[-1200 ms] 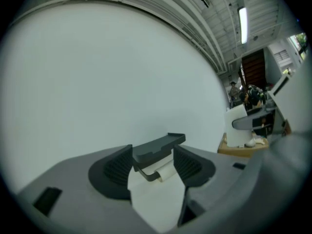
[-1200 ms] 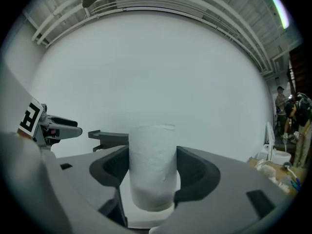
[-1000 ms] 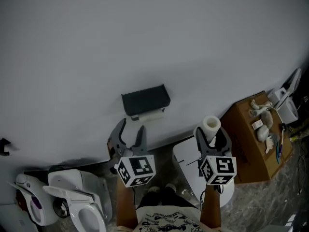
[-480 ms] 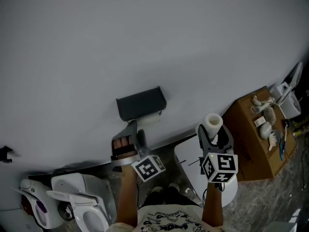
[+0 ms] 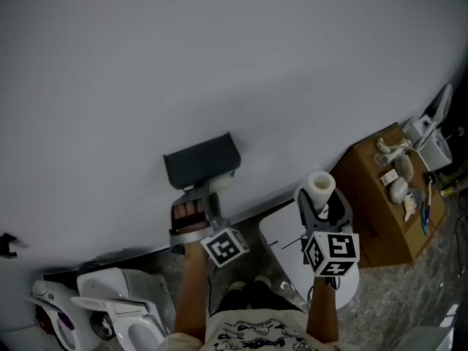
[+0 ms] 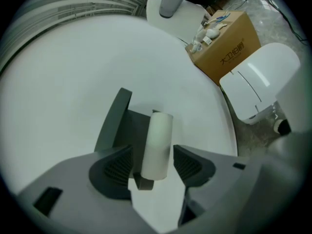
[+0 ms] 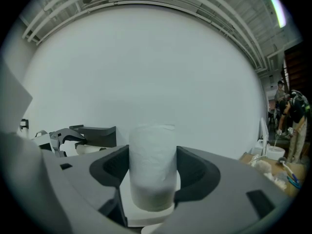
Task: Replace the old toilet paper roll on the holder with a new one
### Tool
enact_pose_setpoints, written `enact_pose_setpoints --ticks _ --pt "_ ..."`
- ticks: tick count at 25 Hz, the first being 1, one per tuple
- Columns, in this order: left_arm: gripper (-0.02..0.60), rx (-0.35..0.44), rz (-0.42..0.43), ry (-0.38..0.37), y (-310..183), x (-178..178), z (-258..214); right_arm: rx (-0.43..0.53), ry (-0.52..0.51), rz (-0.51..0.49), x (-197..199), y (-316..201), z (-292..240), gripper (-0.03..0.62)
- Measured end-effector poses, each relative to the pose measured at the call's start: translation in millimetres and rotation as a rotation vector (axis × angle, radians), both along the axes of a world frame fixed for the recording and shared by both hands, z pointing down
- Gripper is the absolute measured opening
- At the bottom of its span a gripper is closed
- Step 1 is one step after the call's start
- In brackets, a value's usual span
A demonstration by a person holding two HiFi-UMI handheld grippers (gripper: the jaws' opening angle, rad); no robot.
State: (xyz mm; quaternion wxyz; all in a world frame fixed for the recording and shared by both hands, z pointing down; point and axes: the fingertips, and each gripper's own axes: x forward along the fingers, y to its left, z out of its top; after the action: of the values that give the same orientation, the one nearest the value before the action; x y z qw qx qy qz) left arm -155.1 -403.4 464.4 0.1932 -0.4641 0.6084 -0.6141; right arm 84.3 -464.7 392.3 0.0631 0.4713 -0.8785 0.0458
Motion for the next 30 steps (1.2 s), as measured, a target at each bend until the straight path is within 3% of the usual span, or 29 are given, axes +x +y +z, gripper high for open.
enact_pose_setpoints --ticks 8,13,21,30 --pt "0.245 -0.069 0.002 -0.041 -20.5 3.9 16.6 -0.009 0.000 0.034 17.6 -10.2 3.9 0.305" --pt "0.202 -0.052 -0.030 -0.126 -19.8 -4.6 7.7 -0.019 -0.007 0.043 21.2 -8.4 5.8 0.305" --pt "0.198 -0.049 0.001 -0.055 -32.1 11.2 9.0 -0.029 -0.015 0.056 30.1 -10.3 9.0 0.305" --pt "0.198 -0.012 0.103 -0.094 -64.4 57.3 0.1 -0.030 -0.009 0.101 57.9 -14.4 9.0 0.305"
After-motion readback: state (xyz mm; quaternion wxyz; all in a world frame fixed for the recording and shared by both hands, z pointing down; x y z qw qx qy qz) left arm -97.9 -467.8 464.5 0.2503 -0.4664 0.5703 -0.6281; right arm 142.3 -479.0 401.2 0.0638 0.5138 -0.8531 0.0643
